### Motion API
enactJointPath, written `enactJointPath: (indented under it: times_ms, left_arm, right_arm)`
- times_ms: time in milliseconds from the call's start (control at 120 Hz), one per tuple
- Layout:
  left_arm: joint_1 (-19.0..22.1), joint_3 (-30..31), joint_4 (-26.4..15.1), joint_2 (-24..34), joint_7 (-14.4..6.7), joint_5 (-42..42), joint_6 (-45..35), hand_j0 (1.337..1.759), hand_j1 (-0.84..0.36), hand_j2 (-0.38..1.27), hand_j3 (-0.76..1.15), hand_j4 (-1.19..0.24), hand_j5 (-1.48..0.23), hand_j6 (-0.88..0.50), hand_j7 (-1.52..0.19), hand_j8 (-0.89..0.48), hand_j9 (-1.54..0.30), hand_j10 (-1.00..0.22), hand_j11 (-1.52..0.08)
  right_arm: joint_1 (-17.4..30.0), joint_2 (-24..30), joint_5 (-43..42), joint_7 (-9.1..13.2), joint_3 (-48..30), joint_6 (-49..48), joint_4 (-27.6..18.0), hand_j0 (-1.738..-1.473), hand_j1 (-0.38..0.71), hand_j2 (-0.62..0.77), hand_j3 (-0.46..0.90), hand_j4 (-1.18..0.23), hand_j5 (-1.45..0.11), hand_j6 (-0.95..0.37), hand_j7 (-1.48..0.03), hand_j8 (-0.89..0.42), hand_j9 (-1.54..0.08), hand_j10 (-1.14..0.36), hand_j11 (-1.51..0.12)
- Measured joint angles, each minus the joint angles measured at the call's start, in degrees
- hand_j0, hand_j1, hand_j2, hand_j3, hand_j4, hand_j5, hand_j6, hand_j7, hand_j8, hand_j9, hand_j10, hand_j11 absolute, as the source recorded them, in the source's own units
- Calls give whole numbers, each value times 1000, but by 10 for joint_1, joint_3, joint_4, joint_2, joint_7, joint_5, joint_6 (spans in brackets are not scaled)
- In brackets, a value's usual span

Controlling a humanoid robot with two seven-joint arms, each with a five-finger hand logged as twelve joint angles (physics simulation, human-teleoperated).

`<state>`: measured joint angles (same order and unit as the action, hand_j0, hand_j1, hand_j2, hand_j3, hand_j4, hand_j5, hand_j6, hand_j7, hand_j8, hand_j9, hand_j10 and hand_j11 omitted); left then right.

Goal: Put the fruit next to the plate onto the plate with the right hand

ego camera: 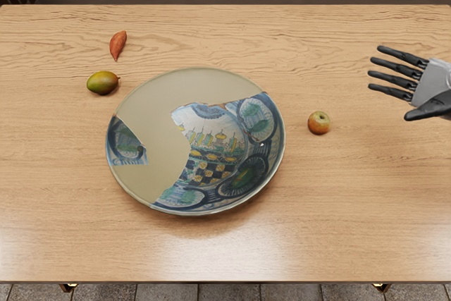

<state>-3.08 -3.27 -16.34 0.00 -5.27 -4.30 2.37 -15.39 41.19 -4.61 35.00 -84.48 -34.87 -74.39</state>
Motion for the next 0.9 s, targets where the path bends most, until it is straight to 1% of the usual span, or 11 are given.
enactJointPath:
  times_ms: [242,317,433,475,550,683,733,800,900]
  left_arm:
    - [0,0,0,0,0,0,0,1658,349,0,0,0,0,0,0,0,0,0,0]
    - [0,0,0,0,0,0,0,1658,349,0,0,0,0,0,0,0,0,0,0]
    - [0,0,0,0,0,0,0,1658,349,0,0,0,0,0,0,0,0,0,0]
    - [0,0,0,0,0,0,0,1658,349,0,0,0,0,0,0,0,0,0,0]
    - [0,0,0,0,0,0,0,1658,349,0,0,0,0,0,0,0,0,0,0]
    - [0,0,0,0,0,0,0,1658,349,0,0,0,0,0,0,0,0,0,0]
    - [0,0,0,0,0,0,0,1658,349,0,0,0,0,0,0,0,0,0,0]
    - [0,0,0,0,0,0,0,1658,349,0,0,0,0,0,0,0,0,0,0]
    - [0,0,0,0,0,0,0,1658,349,0,0,0,0,0,0,0,0,0,0]
  right_arm:
    - [-8,5,-9,0,20,-1,-1,-1658,-320,-3,0,-24,-33,-23,-33,-23,-33,-24,-33]
    - [-33,4,-29,0,40,-1,-4,-1658,-321,-3,0,-23,-32,-22,-32,-22,-32,-23,-32]
    - [-93,3,-52,0,101,-1,-12,-1658,-318,-4,0,-25,-34,-25,-34,-25,-34,-25,-34]
    - [-115,-1,-82,0,116,-1,-14,-1658,-315,-4,0,-28,-37,-27,-37,-27,-37,-28,-37]
    - [-153,-19,-166,0,132,-1,-25,-1658,-302,-7,0,-39,-51,-38,-51,-38,-51,-39,-51]
    - [-190,-38,-317,0,168,-1,-62,-1658,-295,-8,0,-45,-59,-45,-59,-45,-59,-45,-59]
    - [-203,-43,-374,0,198,4,-76,-1658,-296,-8,0,-44,-58,-44,-58,-44,-58,-44,-58]
    - [-224,-47,-443,0,253,38,-86,-1658,-298,-8,0,-43,-56,-44,-56,-43,-56,-43,-56]
    - [-272,-49,-513,0,357,110,-93,-1658,-296,-8,0,-45,-58,-46,-58,-45,-58,-45,-58]
